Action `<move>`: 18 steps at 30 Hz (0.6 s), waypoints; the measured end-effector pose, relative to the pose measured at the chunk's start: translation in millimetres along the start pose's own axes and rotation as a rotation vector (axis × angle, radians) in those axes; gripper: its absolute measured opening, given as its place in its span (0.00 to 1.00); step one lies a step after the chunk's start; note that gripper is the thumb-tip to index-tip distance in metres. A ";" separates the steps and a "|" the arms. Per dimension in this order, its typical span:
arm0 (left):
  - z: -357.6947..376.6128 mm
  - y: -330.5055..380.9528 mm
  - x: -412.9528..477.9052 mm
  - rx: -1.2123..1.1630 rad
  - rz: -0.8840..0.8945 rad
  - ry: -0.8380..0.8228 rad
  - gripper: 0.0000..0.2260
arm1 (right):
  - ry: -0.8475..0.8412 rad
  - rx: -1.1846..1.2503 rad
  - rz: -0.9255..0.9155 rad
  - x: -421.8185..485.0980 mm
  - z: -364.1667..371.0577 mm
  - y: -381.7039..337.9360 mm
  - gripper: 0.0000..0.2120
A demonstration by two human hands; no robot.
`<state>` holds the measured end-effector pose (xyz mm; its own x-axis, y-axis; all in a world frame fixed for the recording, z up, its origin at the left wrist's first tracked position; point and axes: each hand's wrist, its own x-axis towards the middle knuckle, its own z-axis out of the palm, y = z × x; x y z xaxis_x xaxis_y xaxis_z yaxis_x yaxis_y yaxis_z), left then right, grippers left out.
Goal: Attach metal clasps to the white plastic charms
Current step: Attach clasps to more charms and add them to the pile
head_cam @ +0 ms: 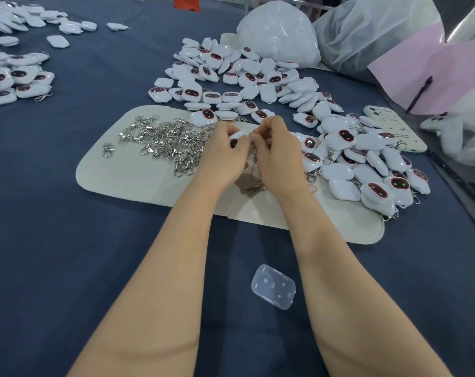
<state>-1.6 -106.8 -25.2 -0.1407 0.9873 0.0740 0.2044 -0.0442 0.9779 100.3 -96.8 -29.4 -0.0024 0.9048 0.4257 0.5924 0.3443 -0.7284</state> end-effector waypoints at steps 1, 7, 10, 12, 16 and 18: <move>-0.2 -1.3 0.5 0.003 -0.001 0.005 0.02 | -0.007 -0.004 -0.004 0.0 0.0 -0.2 0.06; -0.7 -0.4 0.2 -0.054 0.000 0.015 0.04 | -0.017 0.006 -0.018 -0.6 -1.6 2.2 0.06; -1.5 1.1 -0.2 -0.055 0.016 0.016 0.06 | -0.024 0.006 -0.024 -0.9 -1.0 3.5 0.06; -1.6 0.9 -0.5 -0.045 0.017 0.015 0.05 | -0.023 0.006 -0.023 -0.6 -0.8 3.6 0.06; -2.3 -0.7 -0.1 -0.009 0.019 0.028 0.03 | -0.026 0.003 -0.032 -0.3 0.6 3.4 0.06; -2.6 -1.0 -0.3 0.004 0.019 0.036 0.06 | -0.038 -0.004 -0.045 0.4 0.0 3.1 0.06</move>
<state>-4.3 -107.4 -25.7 -0.1712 0.9802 0.0996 0.2114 -0.0622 0.9754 102.1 -95.4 -31.5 -0.0591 0.8974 0.4372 0.5945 0.3835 -0.7067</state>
